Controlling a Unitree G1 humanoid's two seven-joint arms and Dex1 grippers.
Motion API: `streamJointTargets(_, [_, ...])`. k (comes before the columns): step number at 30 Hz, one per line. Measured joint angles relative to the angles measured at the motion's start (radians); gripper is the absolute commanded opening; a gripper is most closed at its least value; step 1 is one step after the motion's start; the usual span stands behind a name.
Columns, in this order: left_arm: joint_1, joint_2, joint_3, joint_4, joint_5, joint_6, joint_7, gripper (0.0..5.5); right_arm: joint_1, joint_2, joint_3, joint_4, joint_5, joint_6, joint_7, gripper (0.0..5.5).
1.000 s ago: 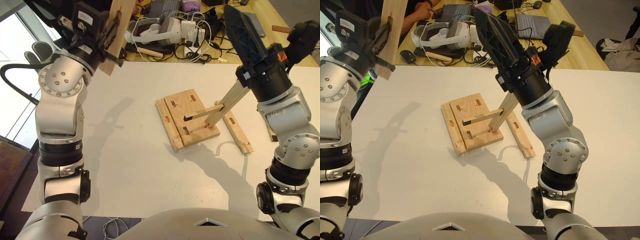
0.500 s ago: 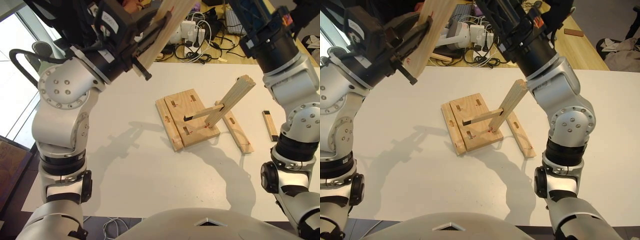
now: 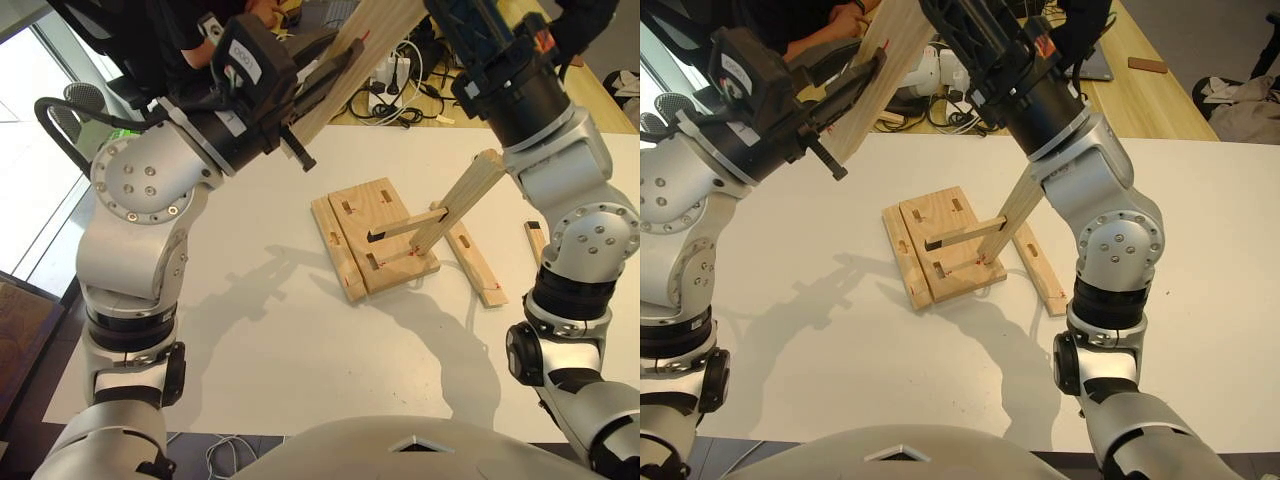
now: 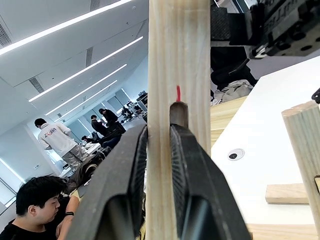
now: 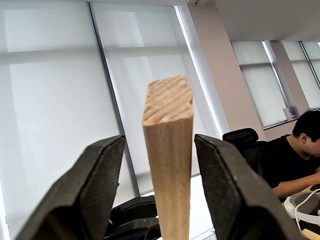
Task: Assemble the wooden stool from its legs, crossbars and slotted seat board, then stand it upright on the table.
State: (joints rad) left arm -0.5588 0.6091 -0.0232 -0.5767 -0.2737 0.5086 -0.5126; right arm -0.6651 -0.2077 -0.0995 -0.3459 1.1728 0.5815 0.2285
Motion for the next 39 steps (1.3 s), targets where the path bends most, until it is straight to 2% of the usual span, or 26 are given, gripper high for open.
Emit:
streamJointTargets(5, [-0.001, 0.0, 0.0, 0.002, 0.007, -0.012, -0.002, 0.59, 0.0, 0.002, -0.003, 0.001, -0.018, -0.001, 0.005, 1.09])
streamJointTargets(6, [-0.002, 0.0, 0.0, 0.002, 0.009, -0.016, -0.004, 0.87, 0.0, 0.002, -0.005, 0.004, -0.024, -0.004, 0.004, 1.04])
streamJointTargets(15, [-0.004, 0.002, 0.007, 0.001, -0.021, -0.021, -0.046, 2.15, 0.0, 0.006, -0.005, 0.006, -0.042, -0.006, 0.005, 1.02])
streamJointTargets(21, [-0.051, 0.062, 0.089, 0.04, -0.183, 0.156, -0.134, 3.04, 0.0, 0.004, -0.006, 0.002, -0.039, 0.0, 0.011, 1.01])
streamJointTargets(26, [-0.11, 0.102, 0.142, 0.123, -0.261, 0.218, -0.182, 3.76, 0.001, 0.0, -0.008, -0.008, -0.029, 0.017, 0.029, 1.01])
streamJointTargets(33, [-0.174, 0.146, 0.201, 0.219, -0.449, 0.391, -0.262, 3.78, 0.022, -0.03, -0.021, -0.017, 0.019, 0.055, 0.097, 1.01])
streamJointTargets(39, [-0.212, 0.148, 0.269, 0.287, -0.601, 0.545, -0.239, 3.78, 0.027, -0.037, -0.023, -0.017, 0.026, 0.059, 0.13, 1.01])
